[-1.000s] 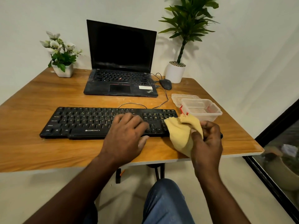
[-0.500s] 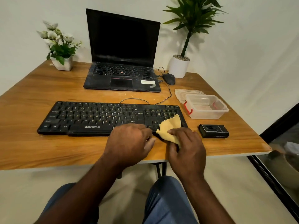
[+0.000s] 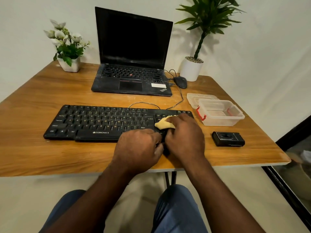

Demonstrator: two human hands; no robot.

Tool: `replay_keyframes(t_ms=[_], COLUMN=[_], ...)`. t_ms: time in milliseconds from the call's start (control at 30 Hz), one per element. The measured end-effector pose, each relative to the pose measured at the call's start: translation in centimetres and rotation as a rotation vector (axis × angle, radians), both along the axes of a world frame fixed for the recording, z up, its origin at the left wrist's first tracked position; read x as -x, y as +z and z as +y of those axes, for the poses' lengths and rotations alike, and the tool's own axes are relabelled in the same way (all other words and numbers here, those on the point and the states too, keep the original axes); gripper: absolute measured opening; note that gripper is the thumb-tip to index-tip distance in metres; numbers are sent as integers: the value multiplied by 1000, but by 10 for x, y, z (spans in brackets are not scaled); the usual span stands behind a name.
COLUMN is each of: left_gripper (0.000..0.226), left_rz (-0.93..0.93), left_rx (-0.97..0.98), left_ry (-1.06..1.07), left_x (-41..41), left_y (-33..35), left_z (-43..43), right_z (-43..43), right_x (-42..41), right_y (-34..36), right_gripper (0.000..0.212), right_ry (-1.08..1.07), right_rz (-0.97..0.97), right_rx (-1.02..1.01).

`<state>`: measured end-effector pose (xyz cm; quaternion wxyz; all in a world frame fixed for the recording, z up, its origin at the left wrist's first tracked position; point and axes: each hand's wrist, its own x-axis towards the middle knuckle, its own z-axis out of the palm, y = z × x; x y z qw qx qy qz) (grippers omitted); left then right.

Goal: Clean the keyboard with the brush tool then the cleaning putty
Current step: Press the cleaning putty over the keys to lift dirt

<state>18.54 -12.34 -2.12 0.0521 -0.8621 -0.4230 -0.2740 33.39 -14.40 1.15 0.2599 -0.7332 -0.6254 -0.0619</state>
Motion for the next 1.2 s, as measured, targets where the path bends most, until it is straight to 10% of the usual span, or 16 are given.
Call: replay_keyframes(t_ms=[500,933,1200], left_gripper=[38,47,50], left_rz=[-3,-225,-829], left_rx=[-11,164,718], left_ry=[-1,-83,-306], left_x=[2,8,14], left_y=[-2,6,15], left_z=[-1,-5,-12], right_z=[-11,-59,-52], right_x=[-21,-13,-13], right_y=[21,13,26], right_gripper=[37,24,36], right_ry=[324,231,312], right_rz=[21,1570,1722], right_rx=[252,113,199])
